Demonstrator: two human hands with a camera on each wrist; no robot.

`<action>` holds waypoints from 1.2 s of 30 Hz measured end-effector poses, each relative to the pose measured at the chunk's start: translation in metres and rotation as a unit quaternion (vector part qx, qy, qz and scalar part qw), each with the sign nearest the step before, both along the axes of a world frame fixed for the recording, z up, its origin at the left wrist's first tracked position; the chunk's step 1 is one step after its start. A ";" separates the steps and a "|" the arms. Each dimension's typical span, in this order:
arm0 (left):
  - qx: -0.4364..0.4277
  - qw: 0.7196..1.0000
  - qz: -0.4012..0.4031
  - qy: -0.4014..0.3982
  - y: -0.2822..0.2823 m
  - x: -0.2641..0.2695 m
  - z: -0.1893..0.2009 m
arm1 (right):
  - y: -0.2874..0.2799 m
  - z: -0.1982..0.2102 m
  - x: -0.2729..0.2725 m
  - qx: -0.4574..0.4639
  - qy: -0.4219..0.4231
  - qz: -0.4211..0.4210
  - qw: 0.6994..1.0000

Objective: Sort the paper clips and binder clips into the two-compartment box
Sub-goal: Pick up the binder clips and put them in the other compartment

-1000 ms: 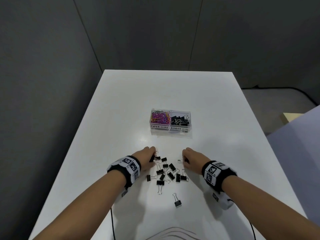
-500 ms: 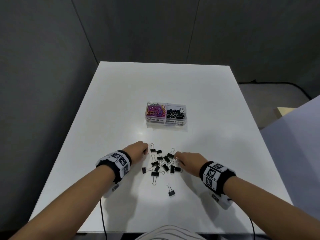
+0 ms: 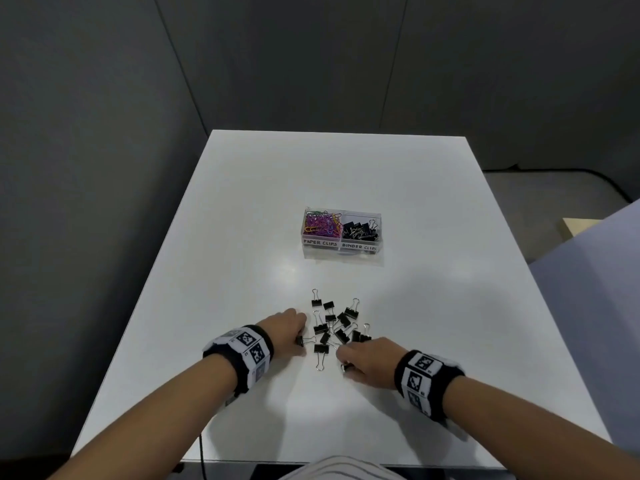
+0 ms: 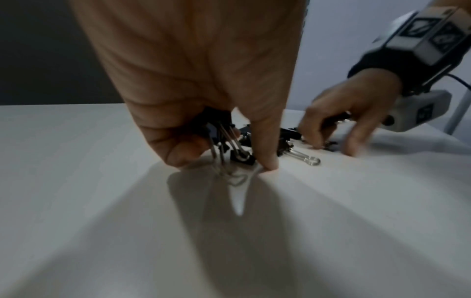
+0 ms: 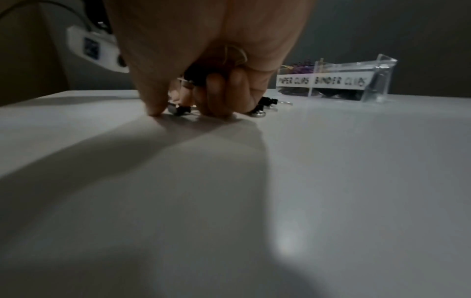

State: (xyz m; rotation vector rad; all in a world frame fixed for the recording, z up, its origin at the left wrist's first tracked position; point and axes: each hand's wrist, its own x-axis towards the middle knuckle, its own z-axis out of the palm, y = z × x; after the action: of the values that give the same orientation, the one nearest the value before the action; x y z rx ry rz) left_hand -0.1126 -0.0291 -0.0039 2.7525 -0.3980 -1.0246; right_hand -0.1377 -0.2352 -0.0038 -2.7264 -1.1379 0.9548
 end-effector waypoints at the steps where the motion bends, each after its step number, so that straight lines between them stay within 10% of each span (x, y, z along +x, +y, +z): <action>1: -0.010 1.000 0.000 0.000 -0.001 0.002 -0.001 | 0.002 0.001 0.004 0.000 -0.014 -0.018 1.000; 15: -0.064 0.994 0.059 -0.059 -0.001 0.024 -0.005 | -0.022 0.027 0.049 0.018 -0.050 -0.259 0.964; 36: -0.046 0.999 0.019 -0.005 -0.011 0.031 -0.002 | -0.020 -0.001 0.047 -0.019 -0.059 -0.270 0.961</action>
State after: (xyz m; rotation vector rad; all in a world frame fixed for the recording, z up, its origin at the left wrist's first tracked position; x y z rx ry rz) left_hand -0.0819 -0.0405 -0.0063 2.6732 -0.3830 -0.9589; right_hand -0.0903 -0.2552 -0.0051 -2.9053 -0.3335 0.7416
